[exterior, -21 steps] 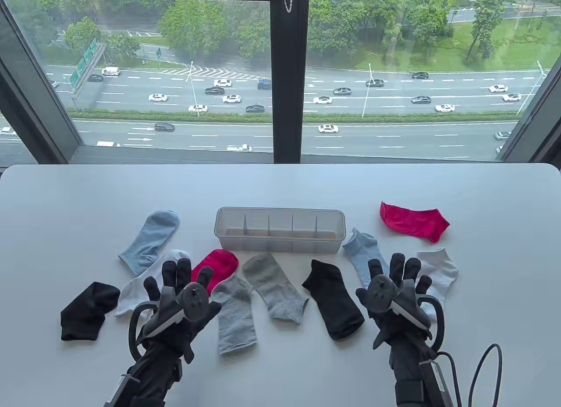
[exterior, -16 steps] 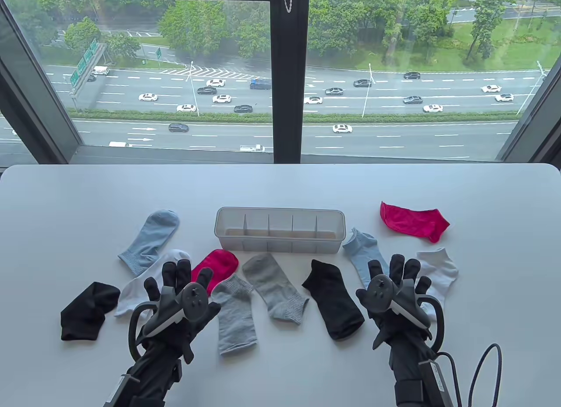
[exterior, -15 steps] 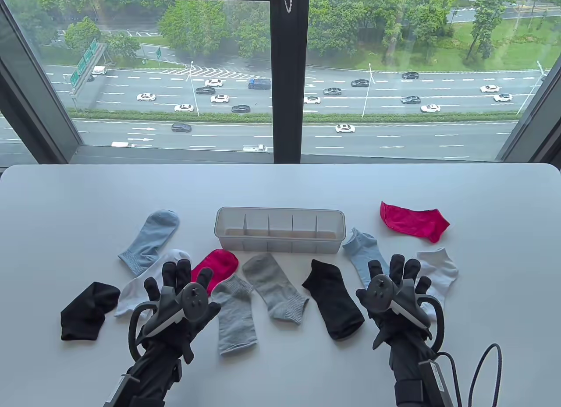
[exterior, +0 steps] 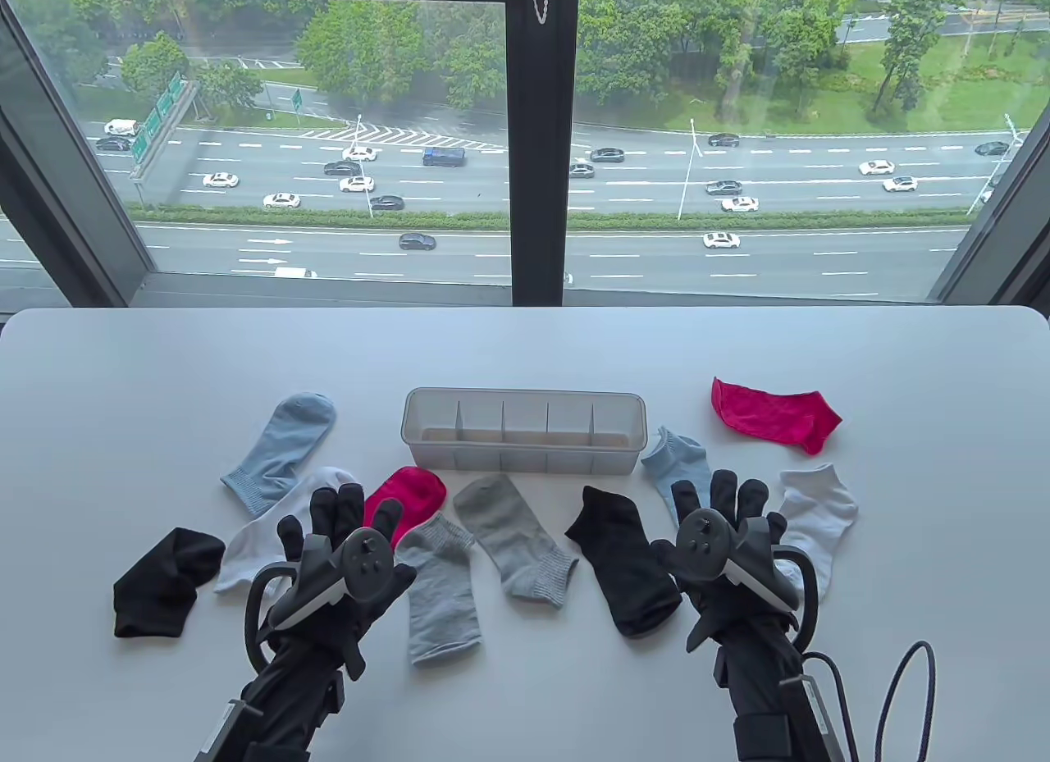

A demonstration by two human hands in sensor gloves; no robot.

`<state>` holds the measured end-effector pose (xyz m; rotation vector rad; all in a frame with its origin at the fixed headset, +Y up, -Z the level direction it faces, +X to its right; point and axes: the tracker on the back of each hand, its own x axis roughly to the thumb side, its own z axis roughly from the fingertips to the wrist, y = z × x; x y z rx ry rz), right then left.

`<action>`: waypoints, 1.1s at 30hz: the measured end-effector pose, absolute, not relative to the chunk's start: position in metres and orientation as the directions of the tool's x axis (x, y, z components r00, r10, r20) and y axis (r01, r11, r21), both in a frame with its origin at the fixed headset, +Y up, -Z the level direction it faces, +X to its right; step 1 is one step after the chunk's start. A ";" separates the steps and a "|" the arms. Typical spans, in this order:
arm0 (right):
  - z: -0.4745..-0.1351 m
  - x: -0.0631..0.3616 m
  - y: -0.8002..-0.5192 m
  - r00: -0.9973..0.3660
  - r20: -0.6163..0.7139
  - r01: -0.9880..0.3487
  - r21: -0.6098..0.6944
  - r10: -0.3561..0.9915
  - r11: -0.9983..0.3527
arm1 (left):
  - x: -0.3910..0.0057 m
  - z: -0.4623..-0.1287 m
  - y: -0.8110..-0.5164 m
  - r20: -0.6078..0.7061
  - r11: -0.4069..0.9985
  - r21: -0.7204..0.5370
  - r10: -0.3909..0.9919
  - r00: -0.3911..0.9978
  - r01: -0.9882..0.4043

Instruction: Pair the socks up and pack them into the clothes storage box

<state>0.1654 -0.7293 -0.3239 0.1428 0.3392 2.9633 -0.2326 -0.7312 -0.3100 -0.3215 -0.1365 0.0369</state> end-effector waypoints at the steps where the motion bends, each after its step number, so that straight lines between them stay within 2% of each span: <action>1: -0.324 0.158 -0.727 -0.980 0.100 -0.144 0.242 0.172 -0.959 | -0.232 -0.310 -0.730 0.131 0.949 -0.314 0.062 0.989 -0.018; 7: -0.322 0.076 -0.727 -0.950 0.285 0.001 0.423 0.132 -0.906 | -0.226 -0.308 -0.725 0.172 0.956 -0.289 0.101 0.980 -0.048; 11: -0.330 0.028 -0.745 -0.926 0.378 0.197 0.474 -0.004 -0.858 | -0.223 -0.307 -0.723 0.208 0.958 -0.279 0.133 0.969 -0.071; 13: -0.332 0.017 -0.758 -0.917 0.388 0.270 0.437 -0.090 -0.858 | -0.222 -0.305 -0.722 0.224 0.958 -0.275 0.152 0.963 -0.087; 15: -0.329 0.013 -0.758 -0.914 0.368 0.275 0.259 -0.169 -0.926 | -0.220 -0.305 -0.721 0.241 0.955 -0.278 0.176 0.955 -0.106; 16: -0.330 0.013 -0.755 -0.912 0.369 0.259 0.177 -0.180 -0.950 | -0.218 -0.305 -0.720 0.253 0.953 -0.279 0.190 0.949 -0.117; 18: -0.329 0.018 -0.743 -0.926 0.357 0.206 0.204 -0.123 -0.957 | -0.212 -0.305 -0.718 0.283 0.950 -0.280 0.217 0.934 -0.136; 21: -0.328 0.027 -0.709 -0.939 0.343 0.077 0.169 -0.014 -0.983 | -0.198 -0.302 -0.712 0.355 0.940 -0.296 0.273 0.894 -0.170; 26: -0.314 0.029 -0.661 -0.881 0.438 -0.097 0.208 0.182 -0.973 | -0.152 -0.303 -0.686 0.466 0.927 -0.278 0.360 0.809 -0.252; 30: -0.310 0.041 -0.650 -0.828 0.426 -0.309 0.198 0.365 -0.930 | -0.141 -0.312 -0.674 0.390 0.872 -0.094 0.476 0.788 -0.480; 32: -0.313 0.055 -0.652 -0.781 0.426 -0.430 0.163 0.457 -0.888 | -0.148 -0.311 -0.676 0.340 0.808 -0.051 0.566 0.751 -0.587; 33: -0.315 0.061 -0.656 -0.733 0.432 -0.485 0.210 0.525 -0.849 | -0.154 -0.312 -0.679 0.309 0.778 -0.057 0.610 0.730 -0.626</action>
